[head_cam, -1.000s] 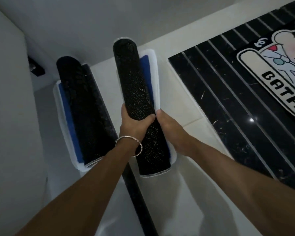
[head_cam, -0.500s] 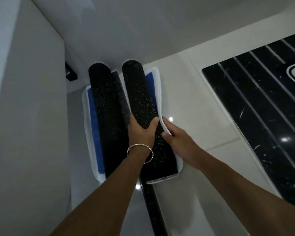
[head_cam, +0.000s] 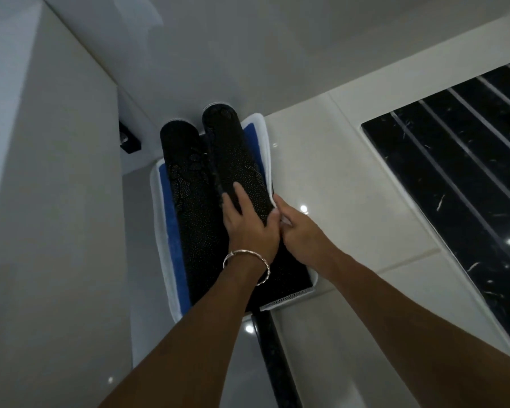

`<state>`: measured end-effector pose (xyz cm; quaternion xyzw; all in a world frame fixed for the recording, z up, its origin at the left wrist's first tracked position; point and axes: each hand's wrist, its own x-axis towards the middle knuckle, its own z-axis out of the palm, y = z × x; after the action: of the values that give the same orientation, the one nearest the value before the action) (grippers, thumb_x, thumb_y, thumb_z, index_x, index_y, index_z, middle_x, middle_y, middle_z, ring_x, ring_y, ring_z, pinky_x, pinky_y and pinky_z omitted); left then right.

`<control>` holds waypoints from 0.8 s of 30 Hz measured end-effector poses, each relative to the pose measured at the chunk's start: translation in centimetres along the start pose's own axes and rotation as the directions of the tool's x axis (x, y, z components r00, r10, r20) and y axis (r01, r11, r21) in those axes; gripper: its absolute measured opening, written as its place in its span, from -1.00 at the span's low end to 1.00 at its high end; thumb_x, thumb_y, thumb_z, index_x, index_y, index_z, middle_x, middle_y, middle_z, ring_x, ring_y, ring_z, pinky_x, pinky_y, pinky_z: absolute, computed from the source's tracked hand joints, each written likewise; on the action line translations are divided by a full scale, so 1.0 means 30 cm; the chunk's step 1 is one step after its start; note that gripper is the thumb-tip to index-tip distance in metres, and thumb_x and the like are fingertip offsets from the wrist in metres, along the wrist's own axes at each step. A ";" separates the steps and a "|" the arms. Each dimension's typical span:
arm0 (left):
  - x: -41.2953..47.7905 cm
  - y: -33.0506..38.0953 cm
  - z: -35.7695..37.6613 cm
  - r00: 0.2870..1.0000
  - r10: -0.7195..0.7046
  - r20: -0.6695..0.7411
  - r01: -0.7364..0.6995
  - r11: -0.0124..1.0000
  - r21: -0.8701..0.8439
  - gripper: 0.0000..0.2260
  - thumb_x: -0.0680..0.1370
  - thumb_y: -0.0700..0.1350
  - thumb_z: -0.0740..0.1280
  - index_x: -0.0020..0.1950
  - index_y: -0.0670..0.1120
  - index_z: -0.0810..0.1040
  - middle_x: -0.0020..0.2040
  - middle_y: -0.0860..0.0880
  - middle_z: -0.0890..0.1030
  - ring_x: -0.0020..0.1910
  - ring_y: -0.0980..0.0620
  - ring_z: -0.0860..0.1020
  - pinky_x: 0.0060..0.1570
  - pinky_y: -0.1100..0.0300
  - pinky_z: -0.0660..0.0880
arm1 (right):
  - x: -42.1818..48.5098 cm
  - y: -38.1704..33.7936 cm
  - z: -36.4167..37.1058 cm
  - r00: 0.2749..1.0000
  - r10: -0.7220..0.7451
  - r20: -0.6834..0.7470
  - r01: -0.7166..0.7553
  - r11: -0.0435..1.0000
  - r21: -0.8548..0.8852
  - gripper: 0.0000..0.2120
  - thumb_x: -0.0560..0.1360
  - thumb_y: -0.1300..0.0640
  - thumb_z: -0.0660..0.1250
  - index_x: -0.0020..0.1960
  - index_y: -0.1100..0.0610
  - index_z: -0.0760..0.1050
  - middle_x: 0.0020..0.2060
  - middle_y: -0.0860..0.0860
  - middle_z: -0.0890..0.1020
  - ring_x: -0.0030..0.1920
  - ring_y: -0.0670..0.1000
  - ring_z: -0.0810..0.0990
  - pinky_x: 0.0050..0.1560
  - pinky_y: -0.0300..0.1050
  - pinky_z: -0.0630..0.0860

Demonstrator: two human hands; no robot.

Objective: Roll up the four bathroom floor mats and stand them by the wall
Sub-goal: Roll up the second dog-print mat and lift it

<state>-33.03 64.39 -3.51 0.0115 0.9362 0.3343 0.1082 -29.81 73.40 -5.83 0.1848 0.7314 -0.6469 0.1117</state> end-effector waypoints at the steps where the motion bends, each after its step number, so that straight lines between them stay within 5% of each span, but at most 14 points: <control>1: -0.005 0.003 -0.002 1.000 0.013 0.026 -0.013 1.000 0.016 -0.30 0.58 -0.03 0.23 0.55 -0.11 -0.14 0.54 -0.27 -0.13 0.52 -0.19 -0.09 0.47 0.07 -0.11 | 0.002 -0.002 0.002 1.000 -0.001 0.005 0.001 1.000 -0.007 -0.50 0.62 0.26 0.09 0.51 -0.04 0.16 0.43 0.01 0.37 0.39 -0.06 0.36 0.33 -0.33 0.21; 4: -0.019 0.013 -0.012 0.996 0.012 0.090 -0.013 1.000 0.013 -0.29 0.45 -0.03 0.07 0.56 -0.09 -0.14 0.53 -0.25 -0.21 0.52 -0.18 -0.17 0.46 0.08 -0.19 | 0.009 -0.010 -0.007 1.000 -0.013 0.028 0.015 0.998 -0.060 -0.48 0.61 0.30 0.09 0.52 0.00 0.13 0.46 -0.02 0.31 0.42 -0.07 0.30 0.23 -0.46 0.13; 12: -0.017 -0.003 -0.025 0.977 0.061 0.203 -0.062 0.998 -0.003 -0.37 0.63 -0.19 0.15 0.55 -0.01 -0.18 0.52 -0.17 -0.33 0.51 -0.14 -0.27 0.45 0.05 -0.25 | 0.028 -0.005 -0.022 1.000 0.013 0.001 -0.013 0.989 -0.146 -0.45 0.59 0.29 0.09 0.53 -0.04 0.14 0.47 0.01 0.30 0.43 -0.01 0.31 0.32 -0.32 0.18; 20: -0.030 -0.001 -0.035 0.985 0.002 0.171 -0.048 0.964 0.263 -0.40 0.64 -0.10 0.10 0.55 -0.02 -0.20 0.53 -0.20 -0.28 0.52 -0.17 -0.24 0.47 0.04 -0.14 | -0.014 -0.041 0.008 0.999 0.043 0.022 -0.038 0.982 -0.183 -0.45 0.64 0.24 0.03 0.56 -0.02 -0.06 0.50 0.06 0.23 0.44 0.03 0.28 0.05 -0.43 0.15; 24: -0.052 0.027 -0.058 0.986 0.064 0.153 -0.124 0.899 0.420 -0.45 0.65 0.01 0.04 0.56 -0.02 -0.16 0.54 -0.20 -0.22 0.53 -0.17 -0.20 0.47 -0.02 -0.07 | -0.049 -0.067 -0.052 0.999 0.038 -0.005 -0.038 0.968 -0.249 -0.49 0.66 0.11 0.05 0.56 0.07 -0.03 0.53 0.04 0.16 0.50 0.01 0.16 0.33 -0.28 0.10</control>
<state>-31.92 63.78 -1.38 0.1029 0.9755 0.1242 0.1499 -29.19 74.56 -3.22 0.1833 0.8032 -0.5475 0.1466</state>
